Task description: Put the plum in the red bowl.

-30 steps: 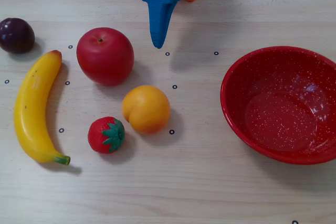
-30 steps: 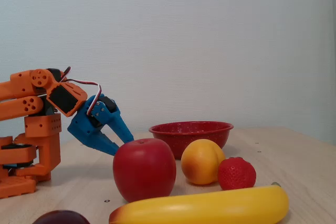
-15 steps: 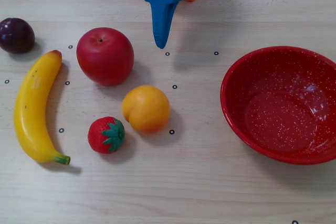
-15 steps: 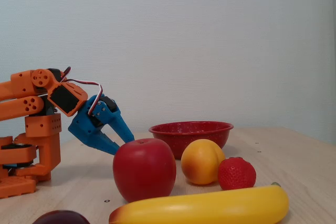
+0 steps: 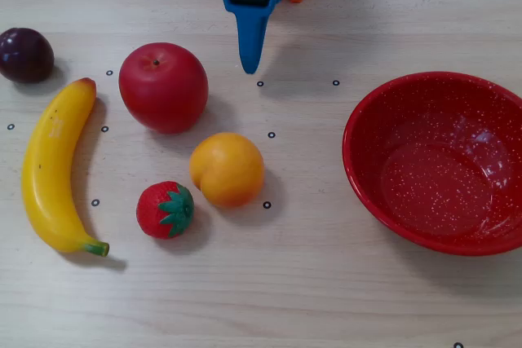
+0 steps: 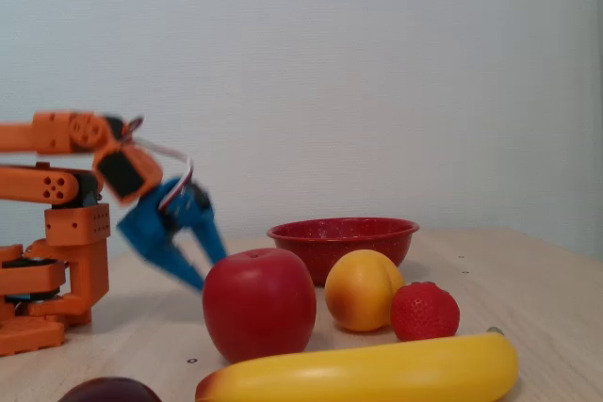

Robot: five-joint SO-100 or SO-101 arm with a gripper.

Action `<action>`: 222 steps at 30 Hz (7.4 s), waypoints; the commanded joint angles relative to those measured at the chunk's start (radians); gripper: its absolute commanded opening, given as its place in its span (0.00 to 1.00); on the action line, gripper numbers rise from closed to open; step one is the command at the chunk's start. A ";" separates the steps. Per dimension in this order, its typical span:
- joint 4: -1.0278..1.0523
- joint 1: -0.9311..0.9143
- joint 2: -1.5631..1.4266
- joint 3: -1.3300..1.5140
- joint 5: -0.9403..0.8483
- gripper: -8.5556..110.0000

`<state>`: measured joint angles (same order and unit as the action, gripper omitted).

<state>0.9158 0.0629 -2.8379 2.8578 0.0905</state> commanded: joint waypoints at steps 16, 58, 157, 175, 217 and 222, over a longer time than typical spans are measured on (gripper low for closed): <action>0.657 0.387 1.088 -1.554 0.298 0.07; 1.031 1.089 2.057 -2.482 1.417 0.37; 0.680 1.042 2.295 -2.425 1.445 0.29; 0.994 0.963 2.106 -2.600 1.289 0.07; 0.824 -0.541 1.829 -2.283 0.190 0.07; 0.799 -0.523 1.988 -2.350 0.232 0.35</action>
<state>1.7349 -0.4679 -0.7931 0.6228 0.2930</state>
